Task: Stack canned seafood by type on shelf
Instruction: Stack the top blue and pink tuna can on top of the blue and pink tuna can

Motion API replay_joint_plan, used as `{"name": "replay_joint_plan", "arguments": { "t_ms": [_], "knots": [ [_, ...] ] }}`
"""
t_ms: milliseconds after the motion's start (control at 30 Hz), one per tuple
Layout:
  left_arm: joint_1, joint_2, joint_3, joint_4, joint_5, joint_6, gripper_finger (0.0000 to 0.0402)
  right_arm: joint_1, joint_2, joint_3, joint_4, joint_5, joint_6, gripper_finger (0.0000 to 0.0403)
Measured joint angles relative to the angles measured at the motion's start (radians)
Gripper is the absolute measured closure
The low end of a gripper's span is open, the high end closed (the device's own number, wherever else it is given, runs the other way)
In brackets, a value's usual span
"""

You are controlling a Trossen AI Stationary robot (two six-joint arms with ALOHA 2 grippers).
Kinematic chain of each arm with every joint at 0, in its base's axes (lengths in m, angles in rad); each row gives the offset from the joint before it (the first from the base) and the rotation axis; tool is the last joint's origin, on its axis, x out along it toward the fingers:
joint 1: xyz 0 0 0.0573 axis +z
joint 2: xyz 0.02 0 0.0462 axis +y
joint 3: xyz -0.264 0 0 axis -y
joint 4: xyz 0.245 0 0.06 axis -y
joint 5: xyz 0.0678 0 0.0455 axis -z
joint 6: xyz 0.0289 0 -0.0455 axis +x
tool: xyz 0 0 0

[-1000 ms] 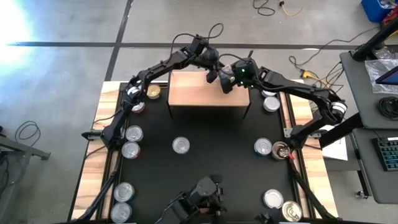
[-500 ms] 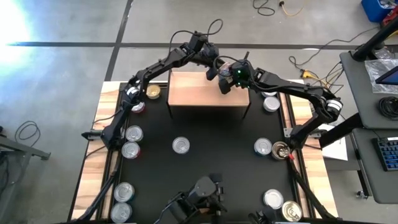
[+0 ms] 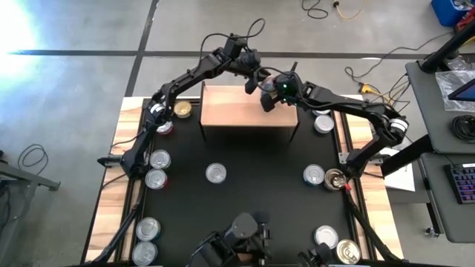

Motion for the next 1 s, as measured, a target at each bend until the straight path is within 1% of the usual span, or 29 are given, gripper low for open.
{"name": "replay_joint_plan", "arguments": {
  "t_ms": [367,567,933,1000],
  "knots": [
    [-0.007,-0.031,0.000,-0.008,0.010,-0.004,0.0323,-0.007,0.010,0.000,0.024,0.038,0.012,0.0003],
    [-0.007,-0.050,0.002,-0.007,0.055,-0.004,0.0323,-0.024,0.011,-0.001,0.054,0.041,0.016,0.0003],
    [-0.007,-0.055,0.002,-0.024,0.052,0.000,0.0323,-0.030,0.011,-0.001,0.064,0.041,0.014,0.0003],
    [0.000,-0.058,0.002,-0.025,0.020,0.000,0.0323,-0.030,0.011,-0.001,0.060,0.033,0.027,0.0003]
  ]
}}
